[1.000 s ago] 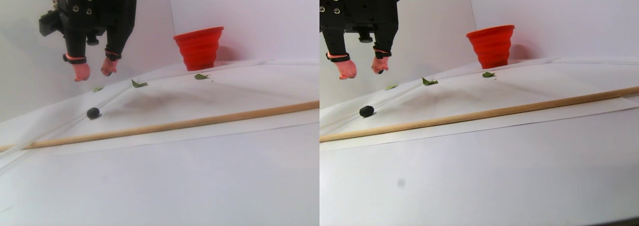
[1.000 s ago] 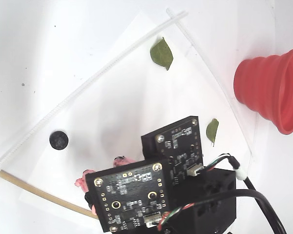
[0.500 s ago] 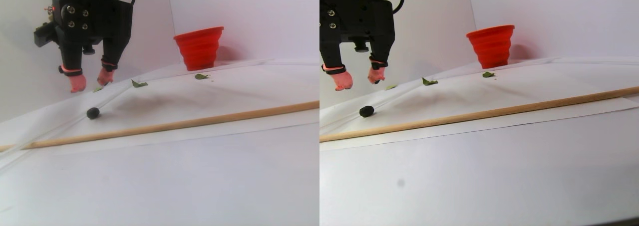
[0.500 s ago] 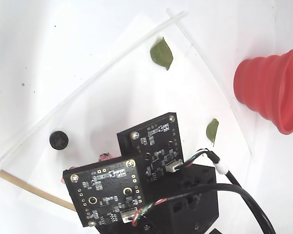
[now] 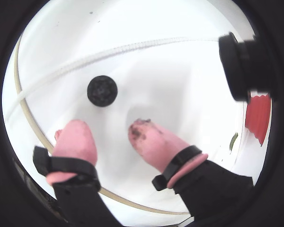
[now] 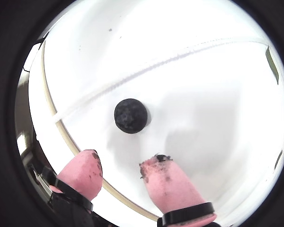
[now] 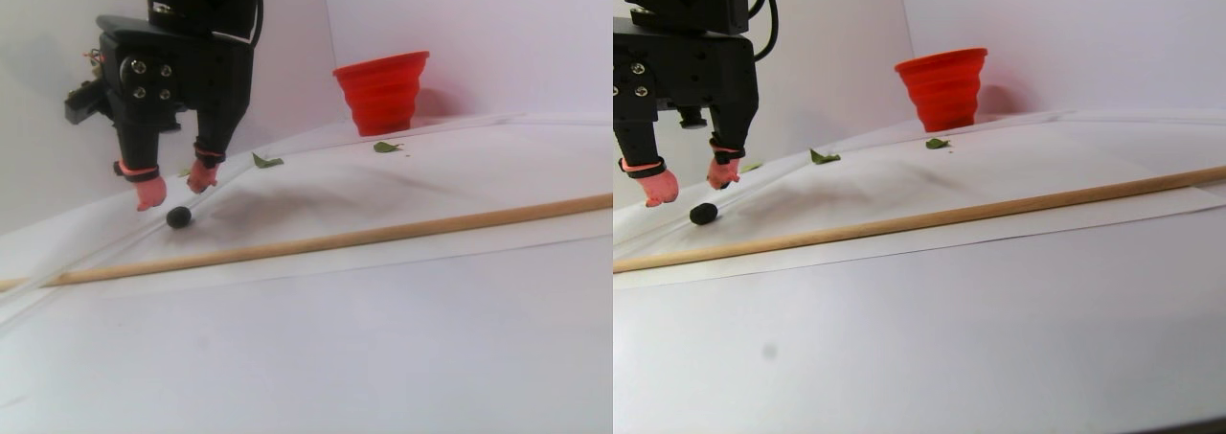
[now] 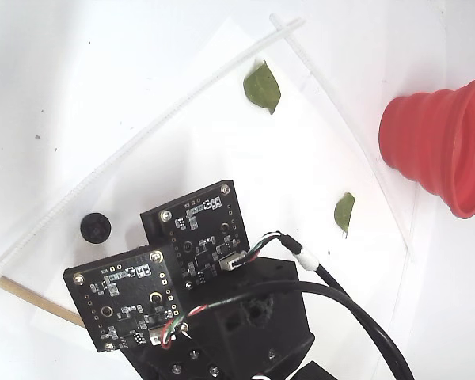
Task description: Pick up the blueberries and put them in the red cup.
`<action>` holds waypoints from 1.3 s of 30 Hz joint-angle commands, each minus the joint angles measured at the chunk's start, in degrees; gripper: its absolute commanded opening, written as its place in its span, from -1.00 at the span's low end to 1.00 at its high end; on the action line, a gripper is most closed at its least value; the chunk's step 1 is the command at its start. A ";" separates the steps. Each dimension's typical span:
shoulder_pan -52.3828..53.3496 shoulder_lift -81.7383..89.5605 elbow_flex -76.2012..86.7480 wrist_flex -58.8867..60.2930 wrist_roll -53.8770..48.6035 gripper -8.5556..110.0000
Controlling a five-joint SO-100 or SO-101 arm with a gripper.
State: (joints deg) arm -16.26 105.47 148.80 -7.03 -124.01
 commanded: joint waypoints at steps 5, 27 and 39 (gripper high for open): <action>-0.97 -2.29 -4.04 -3.34 -0.88 -0.58; -3.25 -10.11 -5.54 -12.22 -2.55 -0.52; -2.99 -15.47 -7.03 -17.40 -4.04 -0.52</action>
State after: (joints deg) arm -17.31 89.91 143.70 -22.59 -127.71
